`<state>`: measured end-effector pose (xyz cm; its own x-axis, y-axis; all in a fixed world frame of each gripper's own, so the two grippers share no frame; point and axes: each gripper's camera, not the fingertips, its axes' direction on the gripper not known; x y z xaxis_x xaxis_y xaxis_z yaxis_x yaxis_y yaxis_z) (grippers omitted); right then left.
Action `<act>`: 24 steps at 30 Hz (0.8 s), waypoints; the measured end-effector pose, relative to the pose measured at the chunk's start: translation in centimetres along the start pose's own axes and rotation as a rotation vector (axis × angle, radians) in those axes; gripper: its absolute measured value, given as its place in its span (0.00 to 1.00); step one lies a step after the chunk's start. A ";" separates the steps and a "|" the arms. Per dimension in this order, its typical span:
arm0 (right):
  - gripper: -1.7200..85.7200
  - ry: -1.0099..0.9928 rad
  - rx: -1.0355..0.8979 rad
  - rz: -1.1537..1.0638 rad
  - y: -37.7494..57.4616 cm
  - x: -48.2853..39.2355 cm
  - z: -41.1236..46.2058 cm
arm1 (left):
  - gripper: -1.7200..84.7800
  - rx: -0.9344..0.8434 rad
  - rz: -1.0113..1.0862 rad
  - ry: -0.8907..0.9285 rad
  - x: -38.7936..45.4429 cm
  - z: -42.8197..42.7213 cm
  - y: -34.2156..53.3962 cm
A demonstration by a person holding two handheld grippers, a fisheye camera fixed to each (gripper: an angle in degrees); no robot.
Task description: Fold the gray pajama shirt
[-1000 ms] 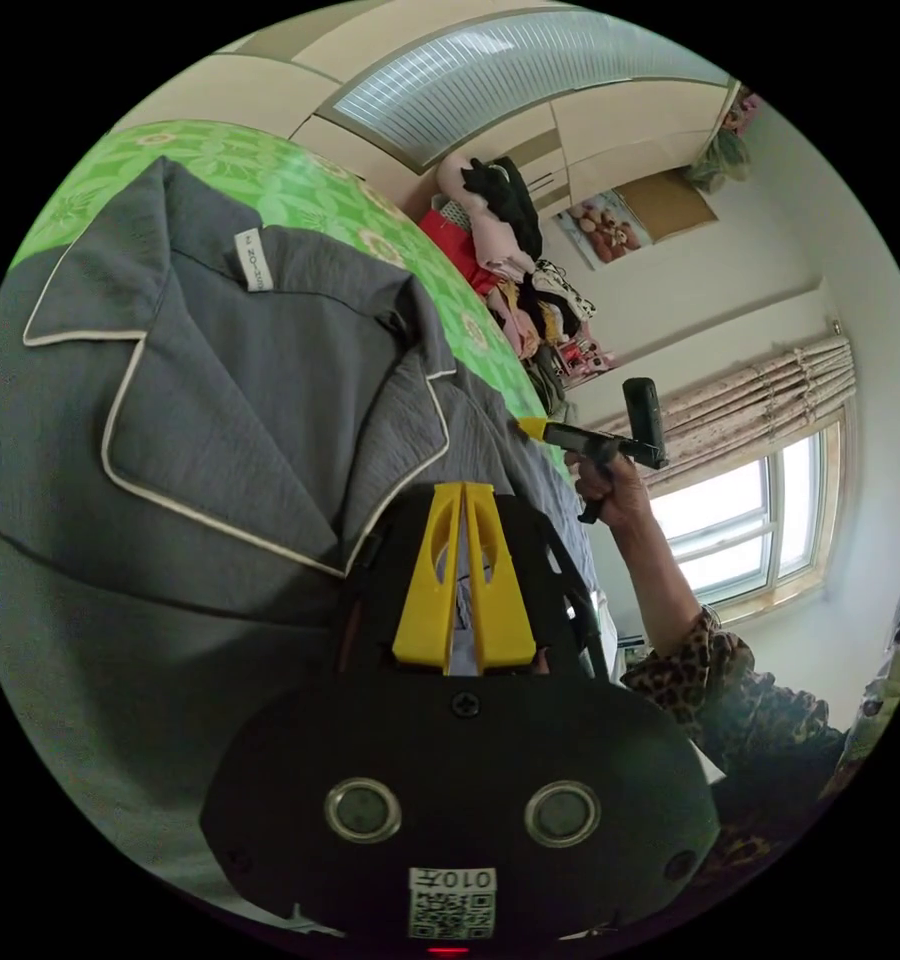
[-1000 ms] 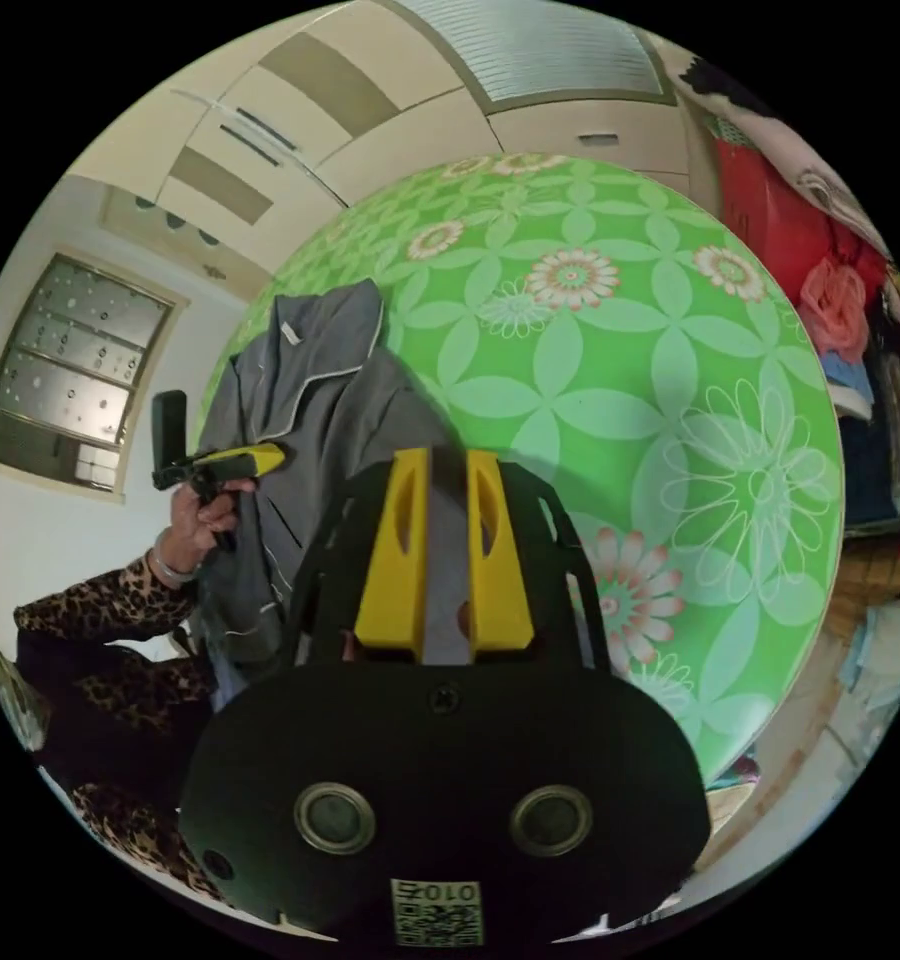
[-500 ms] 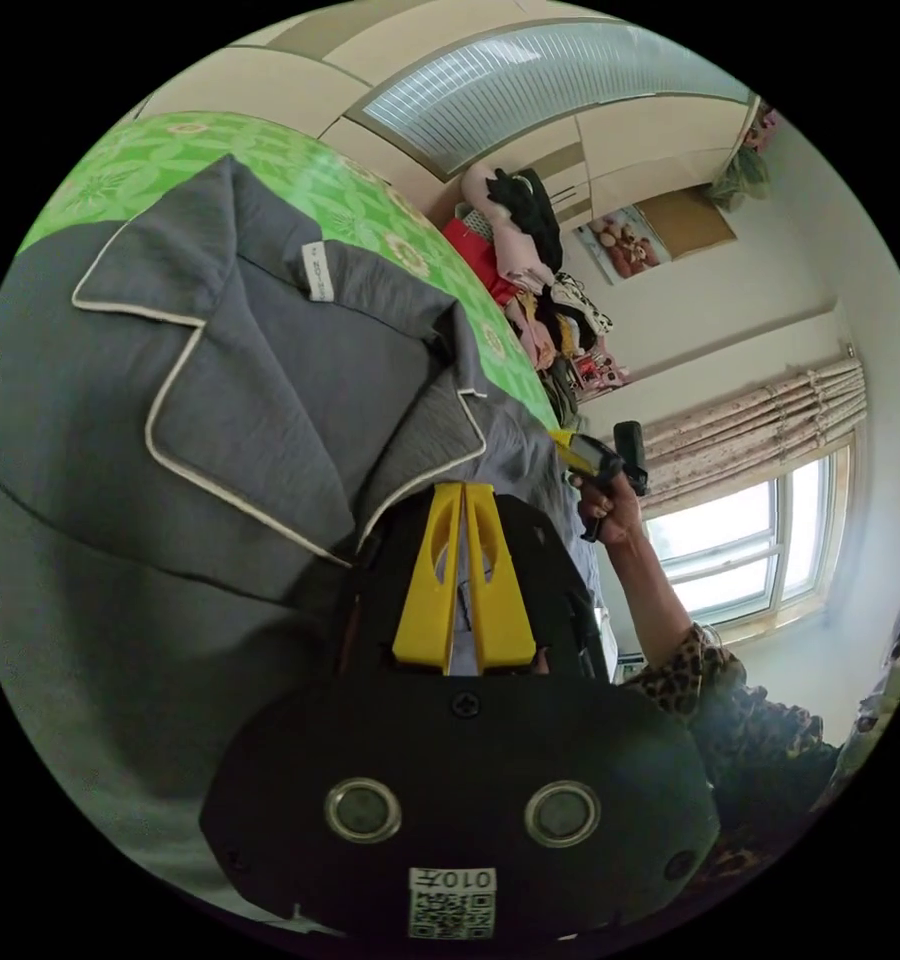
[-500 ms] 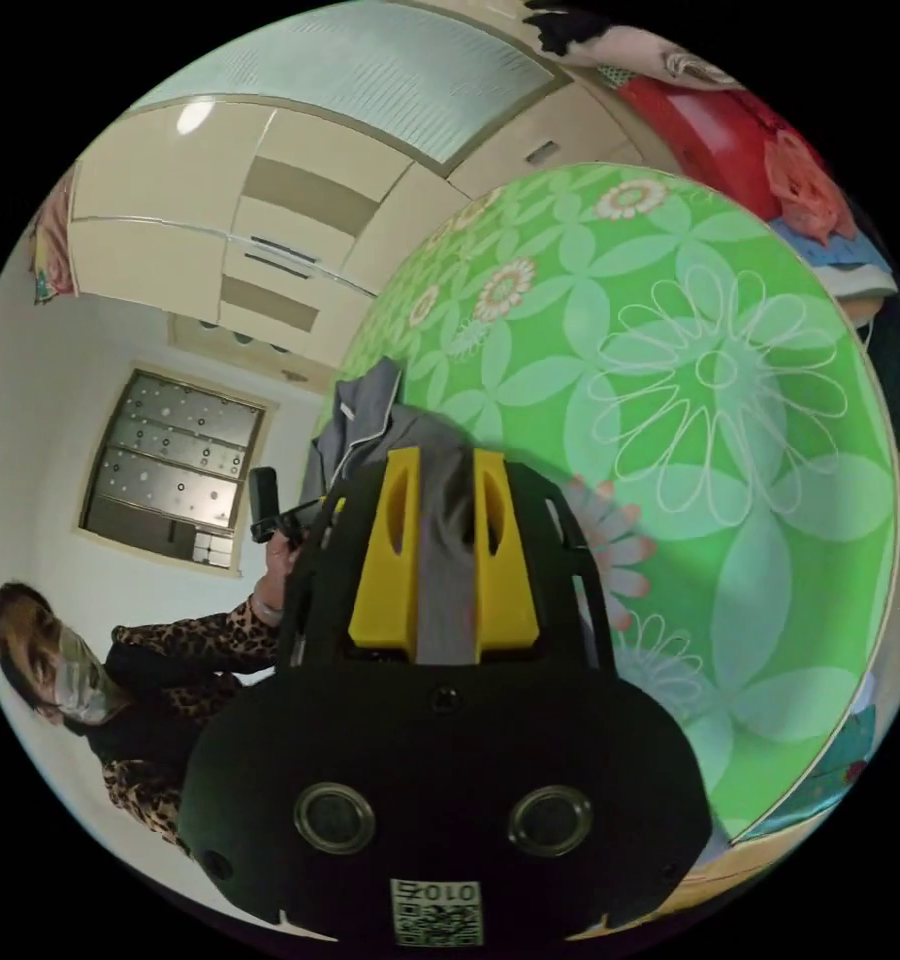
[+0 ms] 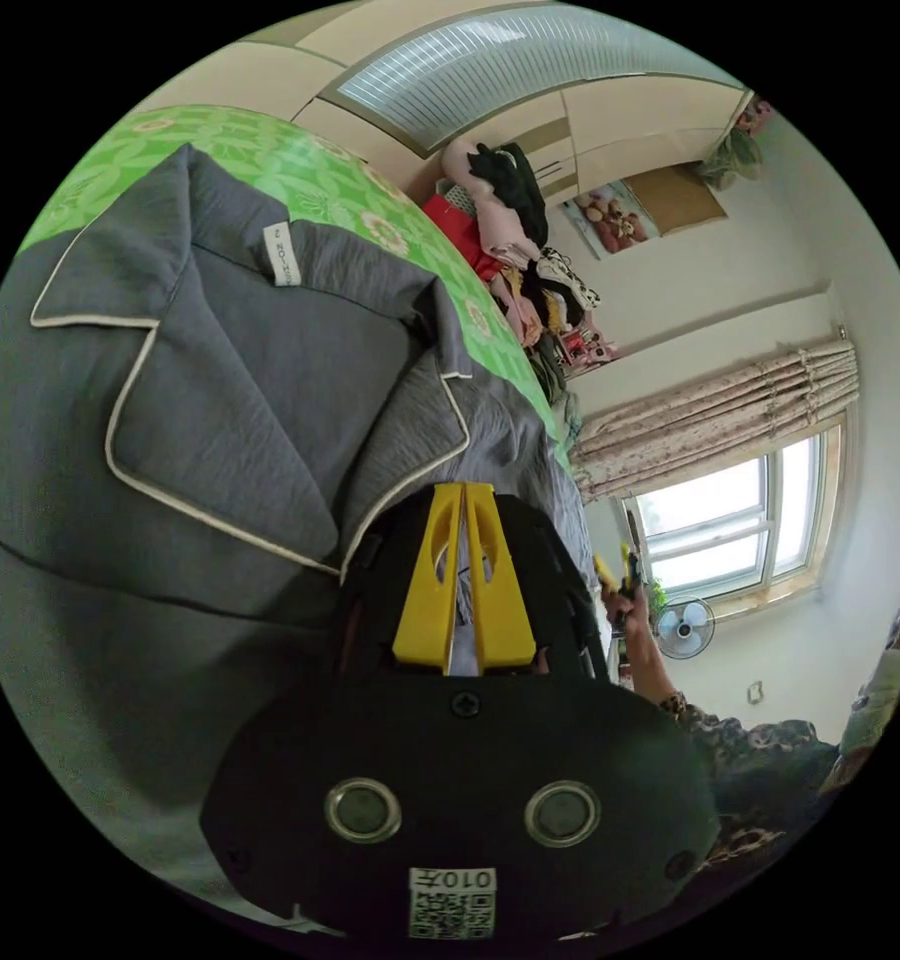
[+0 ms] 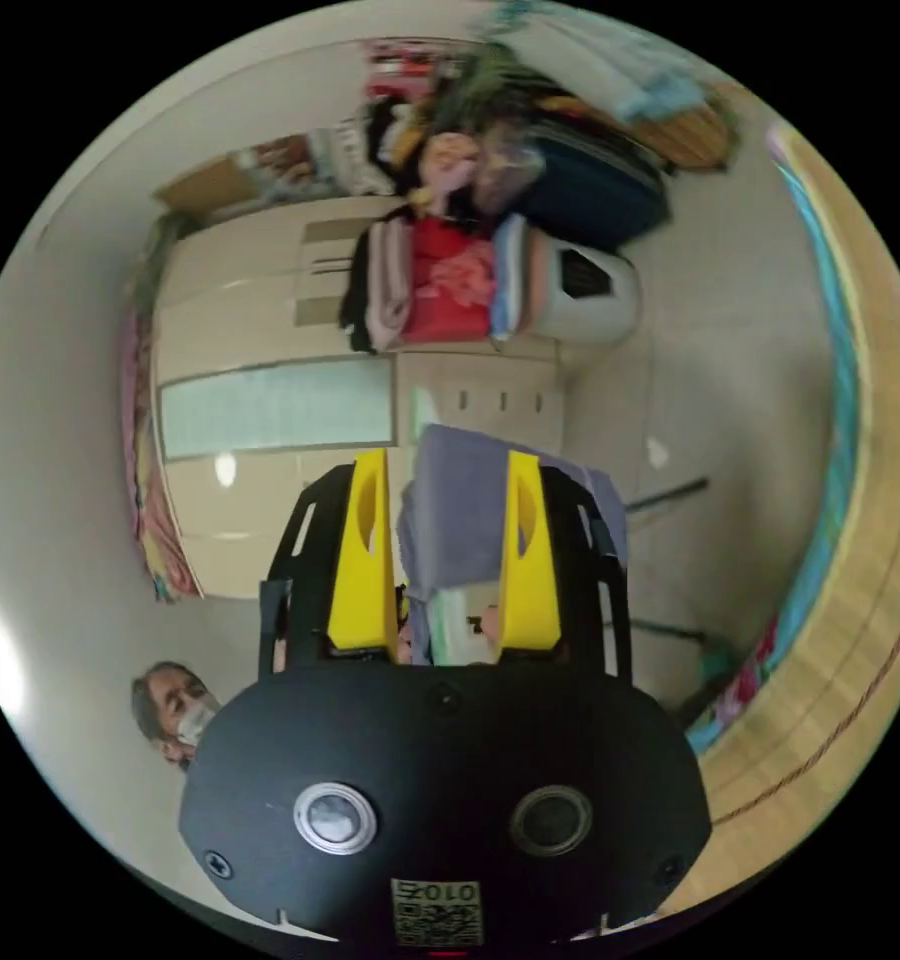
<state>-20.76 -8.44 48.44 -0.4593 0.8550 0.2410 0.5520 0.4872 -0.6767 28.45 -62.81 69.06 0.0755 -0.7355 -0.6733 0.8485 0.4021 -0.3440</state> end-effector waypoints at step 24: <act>0.06 -0.408 0.168 0.128 -2.9 7.8 3.5 | 0.03 -0.692 0.639 0.099 34.7 30.7 -12.3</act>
<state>-28.39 -3.80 49.87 -0.6500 0.7500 -0.1229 0.5169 0.3178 -0.7949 36.74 -109.99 70.04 0.3468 -0.2270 -0.9100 0.1602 0.9704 -0.1810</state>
